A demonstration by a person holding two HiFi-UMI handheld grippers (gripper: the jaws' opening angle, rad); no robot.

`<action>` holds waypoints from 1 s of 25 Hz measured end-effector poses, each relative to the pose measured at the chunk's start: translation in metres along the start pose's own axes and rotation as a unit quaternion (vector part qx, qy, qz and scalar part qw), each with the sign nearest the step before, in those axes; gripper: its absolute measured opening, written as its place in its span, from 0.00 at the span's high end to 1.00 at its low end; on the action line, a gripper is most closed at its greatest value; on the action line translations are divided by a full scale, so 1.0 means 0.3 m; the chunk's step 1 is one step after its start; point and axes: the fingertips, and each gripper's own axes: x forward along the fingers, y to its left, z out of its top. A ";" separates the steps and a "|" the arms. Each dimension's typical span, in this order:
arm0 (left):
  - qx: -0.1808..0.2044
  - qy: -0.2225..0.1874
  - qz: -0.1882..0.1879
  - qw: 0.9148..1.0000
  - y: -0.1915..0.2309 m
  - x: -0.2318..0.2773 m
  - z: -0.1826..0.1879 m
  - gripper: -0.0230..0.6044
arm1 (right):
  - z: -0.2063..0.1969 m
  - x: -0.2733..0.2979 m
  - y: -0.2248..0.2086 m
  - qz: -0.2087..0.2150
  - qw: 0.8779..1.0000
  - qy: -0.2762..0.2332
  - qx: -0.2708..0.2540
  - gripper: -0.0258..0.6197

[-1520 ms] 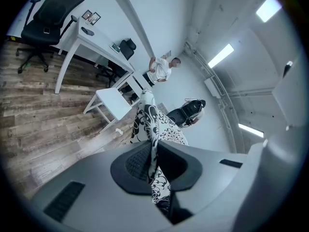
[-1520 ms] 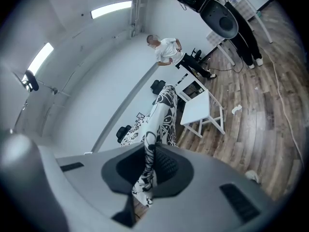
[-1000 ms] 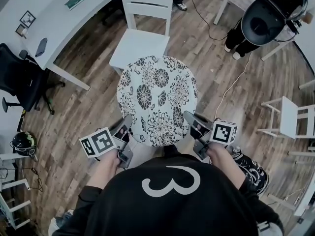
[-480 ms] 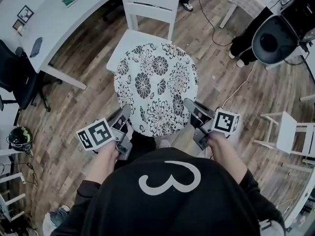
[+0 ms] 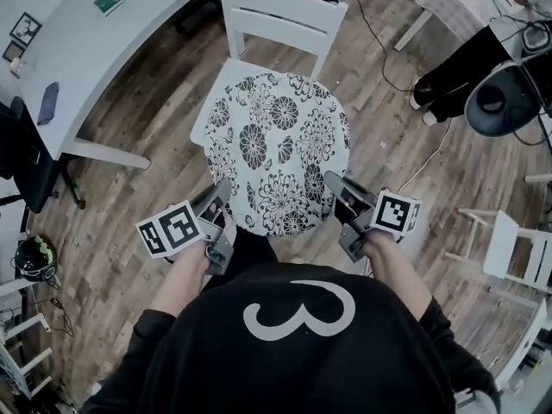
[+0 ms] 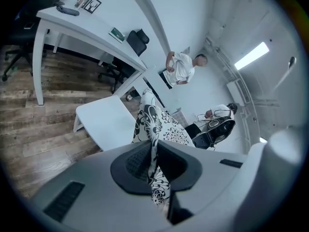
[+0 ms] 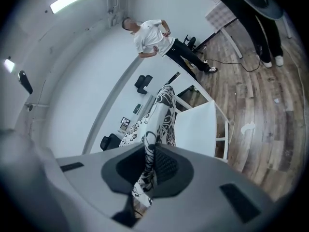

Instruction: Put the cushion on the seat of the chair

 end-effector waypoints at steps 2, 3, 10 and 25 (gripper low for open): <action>0.001 0.004 0.011 1.000 -0.003 -0.006 0.001 0.91 | 0.003 0.003 0.005 0.002 1.000 0.004 0.006 0.91; 0.001 0.006 0.017 1.000 -0.002 -0.010 0.002 0.91 | 0.002 0.002 0.005 0.001 1.000 0.005 0.009 0.91; 0.002 0.002 0.050 0.999 -0.004 -0.004 0.015 0.91 | 0.007 -0.005 -0.022 0.000 1.000 0.008 0.026 0.91; -0.030 -0.040 0.006 0.999 0.024 -0.062 -0.021 0.91 | 0.001 -0.032 0.098 -0.097 0.992 0.038 -0.064 0.91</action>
